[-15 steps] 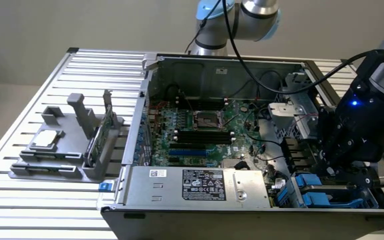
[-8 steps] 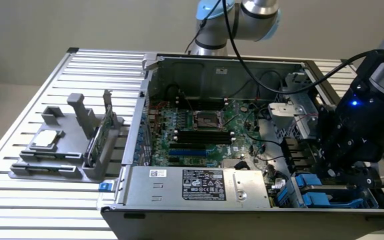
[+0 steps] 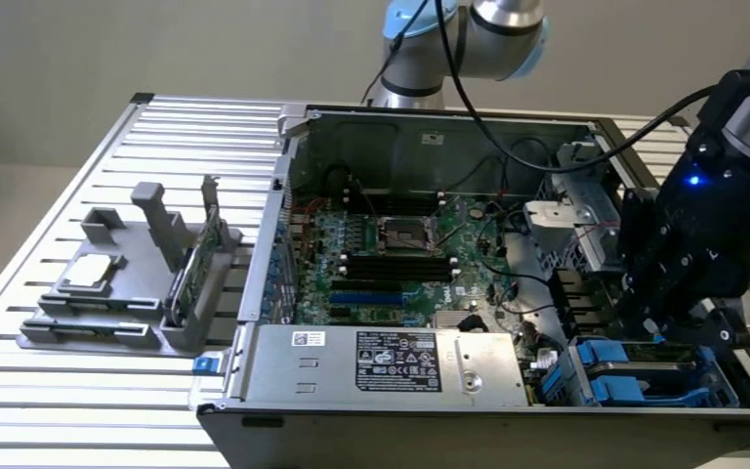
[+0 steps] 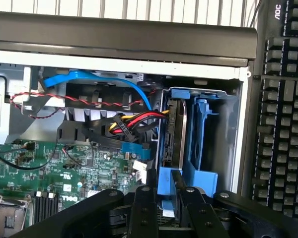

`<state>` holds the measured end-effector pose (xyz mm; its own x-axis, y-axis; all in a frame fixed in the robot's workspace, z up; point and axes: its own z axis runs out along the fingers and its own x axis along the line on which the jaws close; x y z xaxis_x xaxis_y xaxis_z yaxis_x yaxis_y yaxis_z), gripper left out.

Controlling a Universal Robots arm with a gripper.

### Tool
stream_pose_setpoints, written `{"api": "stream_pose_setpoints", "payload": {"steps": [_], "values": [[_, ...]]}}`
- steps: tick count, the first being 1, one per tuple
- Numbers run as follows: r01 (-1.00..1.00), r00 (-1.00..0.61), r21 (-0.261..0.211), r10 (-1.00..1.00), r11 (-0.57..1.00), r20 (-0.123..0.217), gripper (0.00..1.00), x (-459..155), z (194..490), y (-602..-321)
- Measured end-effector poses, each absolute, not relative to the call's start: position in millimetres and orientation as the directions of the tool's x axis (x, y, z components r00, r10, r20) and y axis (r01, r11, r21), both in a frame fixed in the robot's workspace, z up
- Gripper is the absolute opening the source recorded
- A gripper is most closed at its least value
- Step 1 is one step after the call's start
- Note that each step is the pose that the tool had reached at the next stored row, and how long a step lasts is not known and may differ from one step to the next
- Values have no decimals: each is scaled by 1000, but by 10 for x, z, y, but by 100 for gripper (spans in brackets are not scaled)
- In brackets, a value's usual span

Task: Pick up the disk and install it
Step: 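Insert the second disk wire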

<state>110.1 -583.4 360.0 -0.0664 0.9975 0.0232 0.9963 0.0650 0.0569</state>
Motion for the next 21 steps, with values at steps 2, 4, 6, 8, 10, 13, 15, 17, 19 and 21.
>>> {"api": "stream_pose_setpoints", "payload": {"steps": [2,4,6,8,10,13,15,17,19,21], "values": [[996,-66,57,998,65,21,26,1100,3666,-5796],[996,-66,57,998,65,18,26,1100,3728,-5766],[996,-65,57,998,64,13,26,1101,3752,-5745],[996,-63,58,998,63,9,26,1105,3753,-5728],[996,-62,58,998,61,3,26,1114,3753,-5709],[997,-60,58,998,60,-4,26,1130,3754,-5683],[997,-60,57,998,60,-8,26,1149,3753,-5672],[997,-60,57,998,60,-12,26,1168,3753,-5665],[997,-60,57,998,60,-16,26,1186,3753,-5661],[997,-60,57,998,61,-19,26,1204,3753,-5655]]}}
